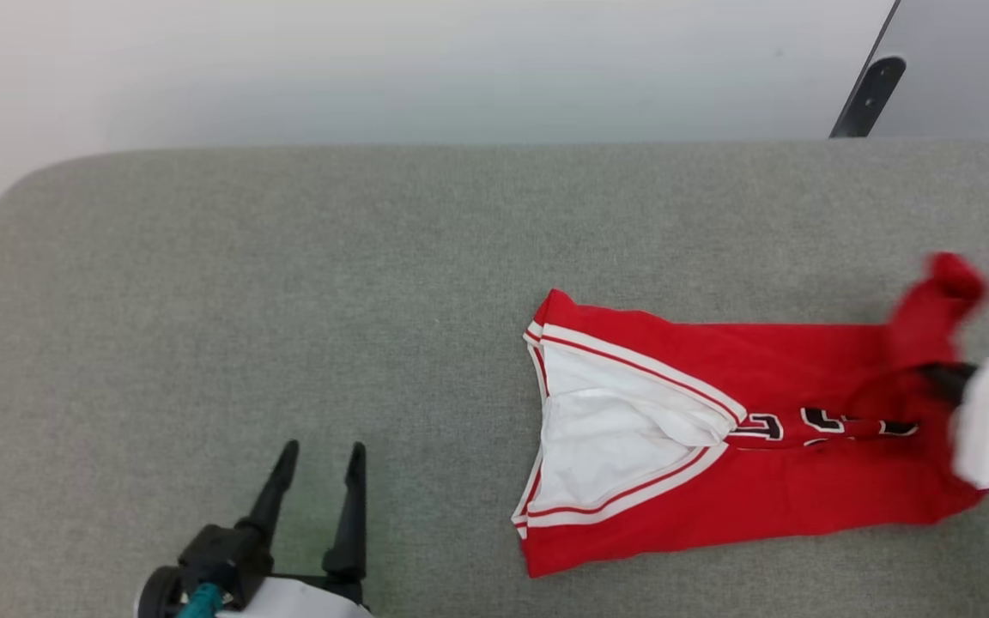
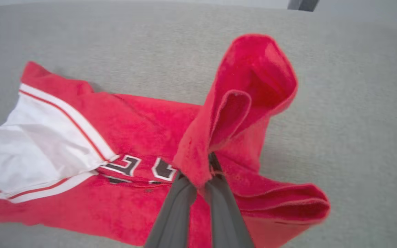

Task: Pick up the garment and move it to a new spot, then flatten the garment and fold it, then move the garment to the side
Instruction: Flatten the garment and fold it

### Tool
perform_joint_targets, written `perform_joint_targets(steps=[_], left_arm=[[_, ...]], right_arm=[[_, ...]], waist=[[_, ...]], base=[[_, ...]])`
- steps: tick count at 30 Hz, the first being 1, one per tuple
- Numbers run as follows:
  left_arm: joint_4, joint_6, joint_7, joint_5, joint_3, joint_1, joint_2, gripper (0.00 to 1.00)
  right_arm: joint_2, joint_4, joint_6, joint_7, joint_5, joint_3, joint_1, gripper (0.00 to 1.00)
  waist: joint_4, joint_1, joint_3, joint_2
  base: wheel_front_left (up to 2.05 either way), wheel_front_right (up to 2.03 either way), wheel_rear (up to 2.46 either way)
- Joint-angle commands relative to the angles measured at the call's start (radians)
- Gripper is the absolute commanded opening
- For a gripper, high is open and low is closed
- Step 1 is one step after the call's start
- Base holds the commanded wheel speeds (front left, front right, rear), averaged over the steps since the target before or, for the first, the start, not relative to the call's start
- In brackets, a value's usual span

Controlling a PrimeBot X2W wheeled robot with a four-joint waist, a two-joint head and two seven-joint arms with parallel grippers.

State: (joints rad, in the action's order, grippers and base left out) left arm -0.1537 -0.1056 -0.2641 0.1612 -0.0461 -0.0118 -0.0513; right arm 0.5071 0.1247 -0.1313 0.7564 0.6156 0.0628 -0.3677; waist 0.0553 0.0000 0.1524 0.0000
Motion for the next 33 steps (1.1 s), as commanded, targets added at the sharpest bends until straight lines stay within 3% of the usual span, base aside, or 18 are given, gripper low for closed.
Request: perform_joint_targets(steps=[1,9,16,24,25,26,27,28,29,33], left_arm=[[-0.006,0.006,0.0,0.011,-0.01,0.013,0.001,1.0],[-0.007,0.028,0.0,0.055,-0.044,0.011,0.001,1.0],[-0.013,0.035,0.0,0.078,-0.067,0.002,0.001,1.0],[-0.013,0.043,0.0,0.088,-0.085,-0.004,0.001,1.0],[-0.015,0.044,0.0,0.09,-0.085,-0.004,0.001,1.0],[-0.016,0.045,0.0,0.091,-0.087,-0.003,0.001,1.0],[-0.017,0.045,0.0,0.091,-0.086,-0.003,0.001,1.0],[-0.019,0.046,0.0,0.092,-0.084,-0.002,0.001,1.0],[-0.022,0.045,0.0,0.092,-0.082,-0.001,0.001,1.0],[-0.026,0.04,0.0,0.091,-0.077,0.004,0.001,1.0]], right_arm=[[-0.019,-0.039,0.001,0.012,0.021,0.046,-0.007,0.0],[-0.102,-0.126,0.001,0.05,0.068,0.255,-0.047,0.0],[-0.16,-0.044,0.001,0.004,0.054,0.392,-0.103,0.0],[-0.208,0.101,0.001,-0.095,0.06,0.471,-0.133,0.0],[-0.208,0.115,0.001,-0.105,0.061,0.478,-0.136,0.13],[-0.209,0.128,0.001,-0.117,0.06,0.484,-0.139,0.34],[-0.212,0.14,0.001,-0.127,0.062,0.493,-0.141,0.45],[-0.213,0.15,0.001,-0.14,0.061,0.5,-0.144,0.82],[-0.214,0.159,0.001,-0.154,0.059,0.506,-0.147,1.0],[-0.218,0.185,0.001,-0.207,0.071,0.509,-0.15,1.0]], waist=[[0.008,0.0,-0.018,0.0],[0.067,0.0,-0.023,0.0],[0.117,0.0,-0.01,0.0],[0.142,0.0,-0.004,0.0],[0.142,0.0,-0.006,0.0],[0.142,0.0,-0.008,0.0],[0.139,0.0,-0.01,0.0],[0.136,0.0,-0.014,0.0],[0.132,0.0,-0.019,0.0],[0.109,0.0,-0.039,0.0]], base=[[0.0,0.0,0.0],[0.0,0.0,0.0],[0.0,0.0,0.0],[0.0,0.0,0.0],[0.0,0.0,0.0],[0.0,0.0,0.0],[0.0,0.0,0.0],[0.0,0.0,0.0],[0.0,0.0,0.0],[0.0,0.0,0.0]])
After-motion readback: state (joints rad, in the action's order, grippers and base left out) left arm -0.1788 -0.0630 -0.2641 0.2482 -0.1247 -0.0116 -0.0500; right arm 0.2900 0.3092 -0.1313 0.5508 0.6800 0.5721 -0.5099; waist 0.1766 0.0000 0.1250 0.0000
